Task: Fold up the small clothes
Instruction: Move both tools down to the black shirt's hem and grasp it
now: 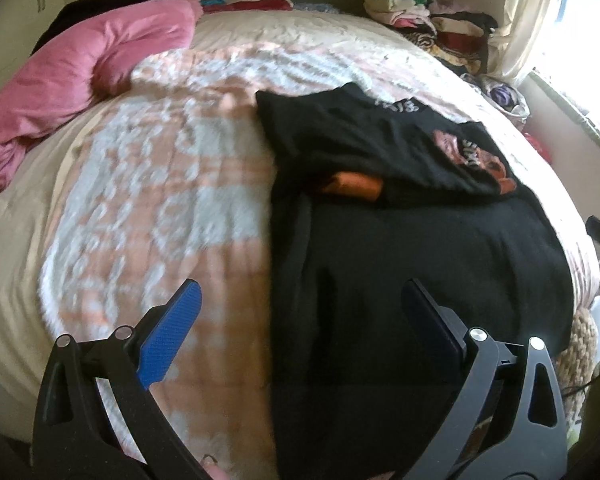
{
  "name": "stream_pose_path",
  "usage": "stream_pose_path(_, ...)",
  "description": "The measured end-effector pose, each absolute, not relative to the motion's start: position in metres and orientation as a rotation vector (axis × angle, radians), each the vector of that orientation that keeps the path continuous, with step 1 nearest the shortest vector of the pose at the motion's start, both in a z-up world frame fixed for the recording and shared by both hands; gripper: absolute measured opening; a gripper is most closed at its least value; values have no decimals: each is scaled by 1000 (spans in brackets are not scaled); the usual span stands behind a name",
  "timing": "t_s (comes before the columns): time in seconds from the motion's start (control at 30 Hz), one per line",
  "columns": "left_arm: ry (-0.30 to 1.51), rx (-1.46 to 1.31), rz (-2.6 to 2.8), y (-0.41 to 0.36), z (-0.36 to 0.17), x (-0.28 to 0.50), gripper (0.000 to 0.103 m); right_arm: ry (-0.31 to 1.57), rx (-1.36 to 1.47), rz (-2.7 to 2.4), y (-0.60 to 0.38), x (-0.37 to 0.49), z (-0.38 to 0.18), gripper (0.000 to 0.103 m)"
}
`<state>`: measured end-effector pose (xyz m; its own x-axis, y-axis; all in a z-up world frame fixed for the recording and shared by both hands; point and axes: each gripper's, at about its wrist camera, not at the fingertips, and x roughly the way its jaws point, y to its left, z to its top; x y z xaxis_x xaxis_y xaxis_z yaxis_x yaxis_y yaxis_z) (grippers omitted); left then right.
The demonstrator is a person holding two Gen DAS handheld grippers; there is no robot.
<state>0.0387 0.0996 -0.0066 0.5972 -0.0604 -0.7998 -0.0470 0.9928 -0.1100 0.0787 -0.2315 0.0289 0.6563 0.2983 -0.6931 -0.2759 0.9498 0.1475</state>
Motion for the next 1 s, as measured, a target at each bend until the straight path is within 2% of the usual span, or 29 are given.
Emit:
stream_pose_path(0.27,936,-196,-47,116,-10,9,91,802,21,321,-238,62,25,98)
stream_pose_path(0.43,953,-217,-69,118,-13,-10,67,812,20,313,-244,53,22,98)
stream_pose_path(0.67,1006,-228,-110,113,-27,-30,51,820,15,311,-251,41,20,98)
stream_pose_path(0.73,1024,-234,-123,111,-33,-35,41,831,12,309,-253,37,17,98)
stream_pose_path(0.9,1063,-252,-162,103,-42,-43,35,860,1,314,-257,28,10,98)
stream_pose_path(1.0,1072,-242,-167,98,-44,-46,35,890,-12,314,-261,22,3,98)
